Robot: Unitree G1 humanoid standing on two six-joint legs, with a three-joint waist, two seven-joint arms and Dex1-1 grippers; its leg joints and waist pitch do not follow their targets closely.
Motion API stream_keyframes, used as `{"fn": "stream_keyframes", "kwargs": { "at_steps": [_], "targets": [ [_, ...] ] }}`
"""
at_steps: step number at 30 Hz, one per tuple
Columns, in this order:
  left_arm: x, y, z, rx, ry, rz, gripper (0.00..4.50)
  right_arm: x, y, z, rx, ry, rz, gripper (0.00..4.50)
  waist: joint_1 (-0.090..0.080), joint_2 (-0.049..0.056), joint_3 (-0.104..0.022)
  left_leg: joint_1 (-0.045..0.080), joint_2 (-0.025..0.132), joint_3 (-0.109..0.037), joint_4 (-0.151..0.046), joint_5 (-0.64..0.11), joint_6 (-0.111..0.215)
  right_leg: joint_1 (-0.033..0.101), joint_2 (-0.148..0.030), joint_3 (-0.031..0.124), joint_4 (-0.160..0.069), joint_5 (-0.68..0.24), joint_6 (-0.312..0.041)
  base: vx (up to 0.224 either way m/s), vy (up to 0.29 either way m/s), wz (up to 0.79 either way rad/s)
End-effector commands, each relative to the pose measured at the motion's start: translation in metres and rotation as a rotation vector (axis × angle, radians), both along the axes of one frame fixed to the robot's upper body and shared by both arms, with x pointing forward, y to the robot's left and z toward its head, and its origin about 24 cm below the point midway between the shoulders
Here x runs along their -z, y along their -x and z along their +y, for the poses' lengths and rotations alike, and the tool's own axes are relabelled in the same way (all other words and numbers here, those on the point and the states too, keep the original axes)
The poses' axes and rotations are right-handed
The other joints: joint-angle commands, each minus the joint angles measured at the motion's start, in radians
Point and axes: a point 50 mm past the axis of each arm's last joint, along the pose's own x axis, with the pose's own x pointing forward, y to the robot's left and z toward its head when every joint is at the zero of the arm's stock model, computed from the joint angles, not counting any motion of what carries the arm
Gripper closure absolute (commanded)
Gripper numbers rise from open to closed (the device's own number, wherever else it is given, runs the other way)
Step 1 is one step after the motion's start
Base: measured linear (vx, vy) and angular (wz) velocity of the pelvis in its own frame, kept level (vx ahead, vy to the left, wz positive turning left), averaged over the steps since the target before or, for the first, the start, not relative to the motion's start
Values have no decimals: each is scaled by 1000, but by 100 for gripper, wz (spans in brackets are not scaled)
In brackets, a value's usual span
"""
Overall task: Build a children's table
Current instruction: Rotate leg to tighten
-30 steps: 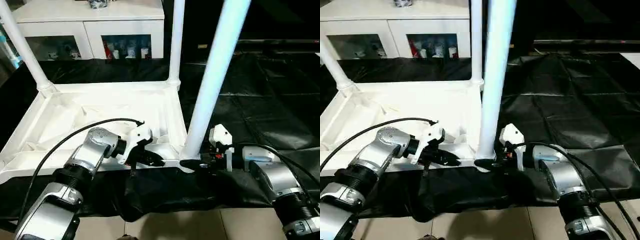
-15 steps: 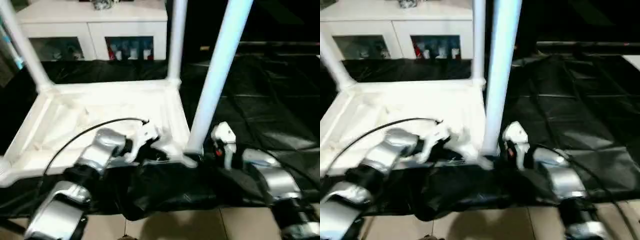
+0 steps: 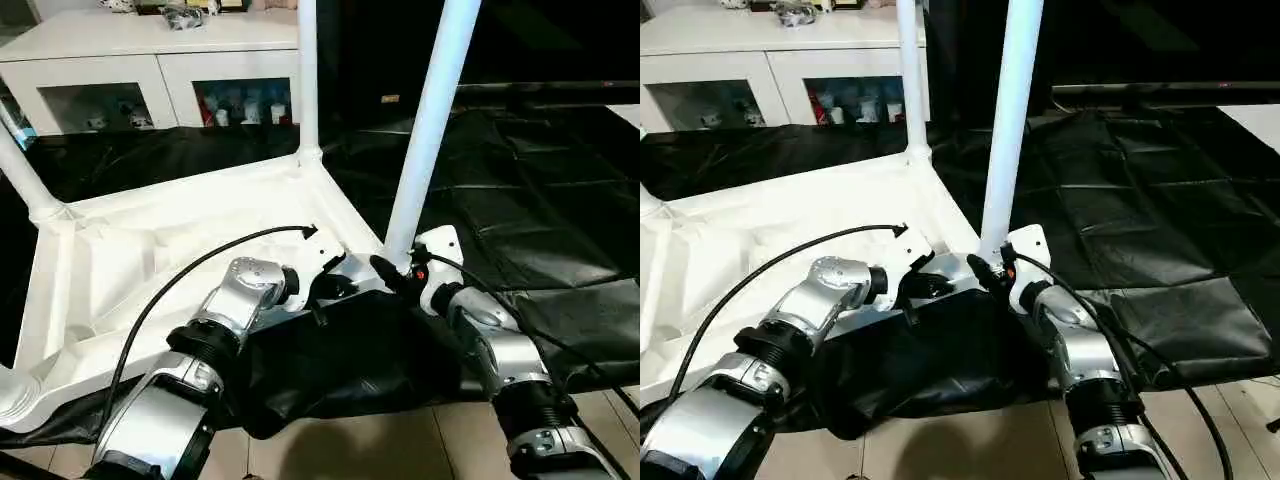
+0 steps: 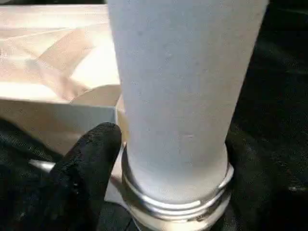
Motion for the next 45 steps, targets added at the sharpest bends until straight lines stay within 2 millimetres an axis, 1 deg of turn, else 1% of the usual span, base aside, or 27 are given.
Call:
{"fn": "stream_keyframes", "kwargs": {
  "at_steps": [1, 2, 3, 6, 8, 9, 10, 14, 17, 18, 21, 24, 26, 29, 31, 32, 33, 34, 35, 36, 37, 39, 40, 41, 42, 43, 45],
  "targets": [
    [-7, 10, -22, 155, 75, -9, 450, 0, 13, 35, -277, 0, -1, 83, -1, -15, -54, 27, 51, -30, -76, -408, 14, 20, -51, 26, -85, -368, -183, 0, 0, 0],
    [-7, 10, -21, 160, 75, -6, 450, -1, 14, 34, -287, 1, -2, 83, 1, -15, -54, 27, 51, -31, -76, -400, 18, 23, -51, 26, -84, -355, -187, 0, 0, 0],
    [-7, 13, -15, 196, 76, 13, 450, -3, 19, 26, -362, 11, -6, 83, 5, -16, -55, 21, 52, -29, -75, -369, 36, 31, -52, 26, -78, -317, -198, 0, 0, 0],
    [-7, 18, -5, 258, 73, 34, 450, -6, 26, 15, -456, 21, 14, 83, 16, -13, -57, 24, 56, -25, -72, -340, 52, 31, -51, 25, -74, -292, -215, 0, 0, 0],
    [-5, 24, 8, 331, 44, 58, 450, -9, 33, 2, -546, 48, 36, 83, 21, -13, -59, 21, 59, -25, -72, -316, 59, 36, -50, 24, -68, -261, -223, 0, 0, 0],
    [-5, 25, 12, 347, 36, 67, 450, -10, 35, -2, -571, 55, 42, 83, 26, -10, -59, 24, 62, -22, -69, -304, 69, 31, -48, 26, -65, -221, -240, 0, 0, 0],
    [-4, 26, 14, 357, 32, 74, 450, -11, 36, -4, -589, 59, 46, 83, 30, -10, -61, 24, 61, -21, -68, -292, 73, 31, -48, 26, -62, -203, -249, 0, 0, 0],
    [-5, 30, 25, 394, 18, 86, 450, -15, 39, -12, -641, 69, 57, 83, 35, -13, -61, 21, 61, -22, -68, -273, 70, 34, -49, 24, -57, -191, -255, 0, 0, 0],
    [-7, 33, 32, 410, 12, 91, 450, -17, 42, -14, -683, 68, 71, 83, 34, -13, -58, 22, 62, -22, -70, -297, 61, 32, -50, 24, -60, -229, -252, 0, 0, 0],
    [-7, 33, 33, 410, 11, 92, 450, -17, 43, -13, -688, 64, 75, 106, 35, -13, -58, 22, 62, -22, -71, -301, 57, 32, -51, 25, -60, -239, -250, 0, 0, 0],
    [-7, 34, 35, 410, 12, 91, 450, -17, 44, -10, -704, 49, 82, 115, 33, -15, -55, 25, 62, -24, -74, -323, 40, 29, -50, 26, -65, -289, -235, 0, 0, 0],
    [-7, 34, 35, 407, 16, 89, 450, -16, 45, -8, -709, 34, 86, 152, 33, -16, -56, 24, 62, -24, -74, -321, 34, 29, -50, 26, -64, -284, -230, 0, 0, 0],
    [-7, 34, 33, 400, 21, 84, 450, -15, 47, -7, -708, 24, 91, 156, 34, -17, -56, 24, 62, -23, -74, -315, 35, 29, -51, 27, -64, -279, -229, 0, 0, 0],
    [-5, 32, 29, 361, 22, 70, 450, -9, 47, -5, -655, 12, 102, 176, 33, -20, -57, 22, 61, -22, -72, -298, 44, 28, -51, 27, -63, -271, -228, 0, 0, 0],
    [-4, 23, 20, 253, 25, 34, 450, 3, 40, -2, -497, 48, 92, 177, 30, -23, -55, 20, 59, -23, -73, -301, 36, 26, -52, 28, -66, -295, -221, 0, 0, 0],
    [-4, 23, 20, 253, 25, 34, 450, 3, 40, -2, -497, 48, 92, 177, 28, -22, -53, 22, 57, -23, -74, -315, 29, 22, -52, 28, -69, -319, -216, 0, 0, 0],
    [-3, 20, 18, 227, 26, 24, 450, 6, 37, -1, -446, 66, 83, 178, 22, -26, -50, 25, 55, -29, -76, -356, 7, 24, -56, 26, -78, -413, -188, 0, 0, 0],
    [-4, 17, 14, 192, 27, 9, 450, 10, 32, -1, -362, 78, 79, 178, 22, -24, -51, 27, 56, -30, -77, -364, 1, 23, -57, 27, -78, -425, -182, 0, 0, 0],
    [-4, 13, 8, 143, 27, -9, 450, 15, 27, 1, -259, 74, 82, 178, 13, -23, -46, 30, 52, -29, -79, -399, -9, 13, -52, 27, -85, -462, -172, 0, 0, 0],
    [-4, 10, 3, 109, 28, -21, 450, 18, 24, 3, -189, 68, 88, 178, 4, -26, -46, 33, 49, -34, -79, -435, -24, 14, -53, 23, -89, -511, -158, 0, 0, 0],
    [-5, 7, -2, 74, 35, -27, 450, 20, 21, 5, -127, 56, 96, 178, -1, -23, -45, 38, 50, -36, -79, -457, -28, 9, -54, 23, -96, -544, -143, 0, 0, 0],
    [-6, 5, -7, 38, 44, -32, 450, 21, 19, 8, -77, 41, 102, 178, -6, -26, -43, 37, 49, -38, -80, -477, -27, 9, -53, 21, -102, -571, -126, 0, 0, 0],
    [-7, 3, -15, 3, 61, -38, 450, 23, 15, 14, -6, 26, 113, 178, -5, -13, -43, 41, 49, -39, -80, -485, -29, 4, -54, 23, -102, -572, -125, 0, 0, 0],
    [-8, 2, -19, -13, 69, -40, 450, 24, 13, 17, 29, 19, 119, 178, -12, -21, -44, 41, 45, -38, -77, -497, -32, 1, -51, 20, -106, -578, -120, 0, 0, 0],
    [-9, 1, -29, -23, 87, -47, 450, 25, 11, 27, 57, 0, 126, 178, -15, -19, -44, 35, 44, -41, -82, -498, -32, 8, -50, 18, -106, -576, -115, 0, 0, 0],
    [-9, 2, -33, -14, 96, -45, 450, 23, 10, 34, 43, -10, 122, 178, -16, -14, -45, 37, 45, -44, -82, -508, -31, 7, -52, 16, -107, -574, -113, 0, 0, 0],
    [-9, 5, -38, 13, 97, -44, 450, 19, 12, 47, -28, -65, 111, 178, -20, -17, -45, 36, 44, -42, -82, -511, -19, 8, -51, 16, -111, -565, -111, 0, 0, 0]
  ]
}}
